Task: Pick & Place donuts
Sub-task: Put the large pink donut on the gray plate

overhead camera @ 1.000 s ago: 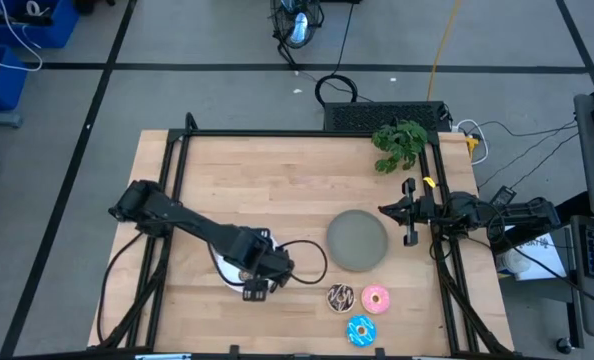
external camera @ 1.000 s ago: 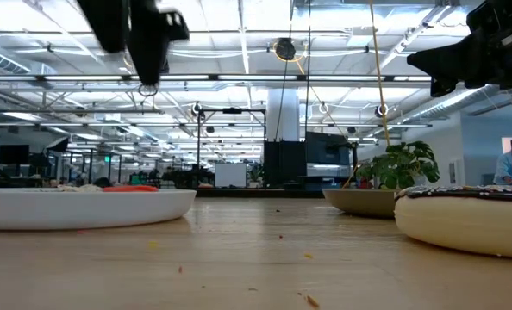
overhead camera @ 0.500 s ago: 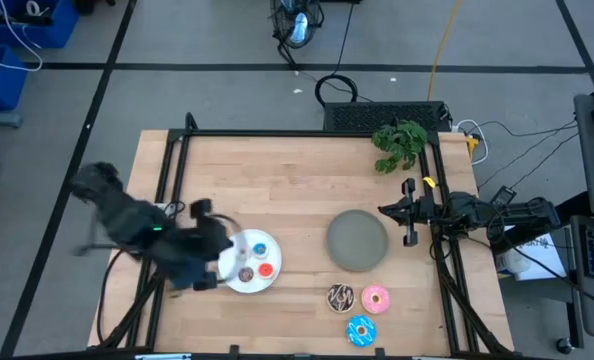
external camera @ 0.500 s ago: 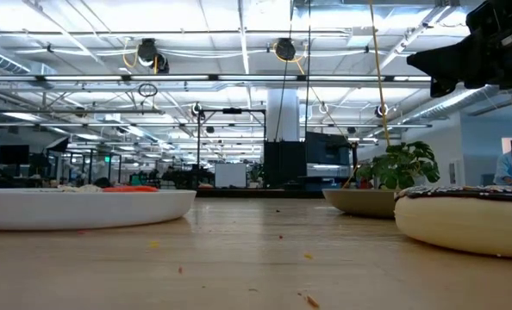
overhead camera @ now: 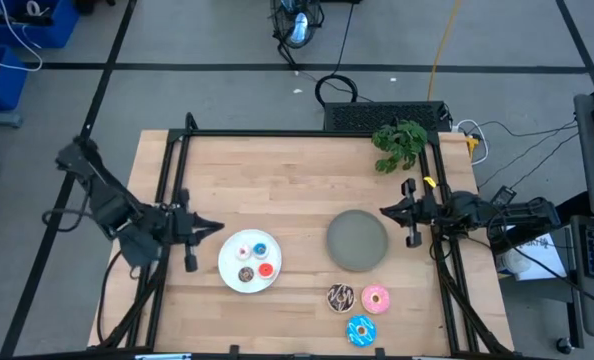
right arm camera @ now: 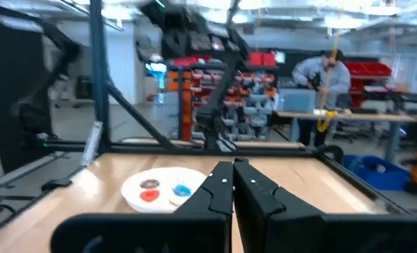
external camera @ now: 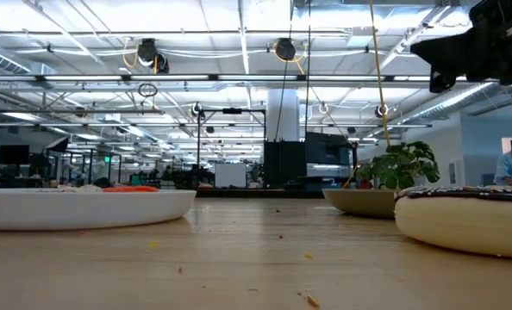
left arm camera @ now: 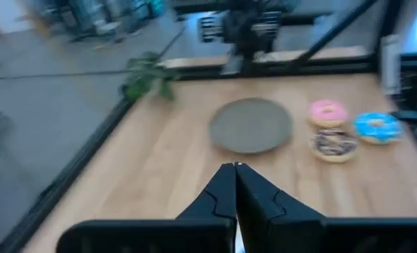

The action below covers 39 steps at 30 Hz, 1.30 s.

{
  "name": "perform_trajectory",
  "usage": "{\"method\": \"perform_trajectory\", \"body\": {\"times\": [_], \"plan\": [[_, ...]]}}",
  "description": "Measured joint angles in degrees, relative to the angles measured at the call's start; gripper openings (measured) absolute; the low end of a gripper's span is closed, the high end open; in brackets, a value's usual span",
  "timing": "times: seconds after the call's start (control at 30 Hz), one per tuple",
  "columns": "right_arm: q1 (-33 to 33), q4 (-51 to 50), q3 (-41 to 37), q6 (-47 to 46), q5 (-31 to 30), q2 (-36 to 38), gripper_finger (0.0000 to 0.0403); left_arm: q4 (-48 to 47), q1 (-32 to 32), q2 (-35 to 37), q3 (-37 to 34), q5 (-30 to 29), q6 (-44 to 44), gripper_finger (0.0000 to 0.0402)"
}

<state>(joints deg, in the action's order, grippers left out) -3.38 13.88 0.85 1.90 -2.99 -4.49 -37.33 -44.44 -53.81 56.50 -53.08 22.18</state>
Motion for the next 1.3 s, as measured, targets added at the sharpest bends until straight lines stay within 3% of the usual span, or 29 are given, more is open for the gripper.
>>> {"method": "perform_trajectory", "body": {"times": [0.13, 0.23, 0.3, 0.47, 0.63, 0.93, 1.13, 1.3], "plan": [[0.0, 1.7, 0.0, 0.4, 0.4, 0.0, 0.0000, 22.1, 2.6, 8.7, -14.0, 5.2, -14.6, 0.0006], [0.0, 2.6, 0.0, 0.5, 0.4, 0.0, 0.0000, 38.8, 6.7, 14.7, -23.6, 13.3, -24.8, 0.0003], [0.0, 3.3, 0.0, 0.5, 0.3, 0.0, 0.0000, 44.7, 9.5, 18.5, -27.8, 18.7, -28.7, 0.0005], [-0.1, 3.3, 0.0, -0.2, 0.3, 0.0, 0.0000, 45.6, 16.8, 26.3, -33.4, 26.1, -29.6, 0.0004], [-0.1, 3.2, 0.0, 1.0, 0.3, -0.1, 0.0000, 45.5, 22.4, 28.9, -38.0, 35.4, -26.6, 0.0003], [-0.1, 2.3, 0.0, 2.2, 0.3, -0.1, 0.0000, 48.4, 25.9, 31.2, -47.7, 41.1, -27.8, 0.0004], [-0.1, 1.8, 0.0, 2.0, 0.3, -0.1, 0.0000, 56.0, 25.6, 37.0, -55.5, 38.2, -32.3, 0.0004], [0.0, 1.7, 0.0, 5.5, -1.1, -0.1, 0.0000, 53.8, 24.2, 42.3, -54.0, 40.3, -35.0, 0.0003]]}}
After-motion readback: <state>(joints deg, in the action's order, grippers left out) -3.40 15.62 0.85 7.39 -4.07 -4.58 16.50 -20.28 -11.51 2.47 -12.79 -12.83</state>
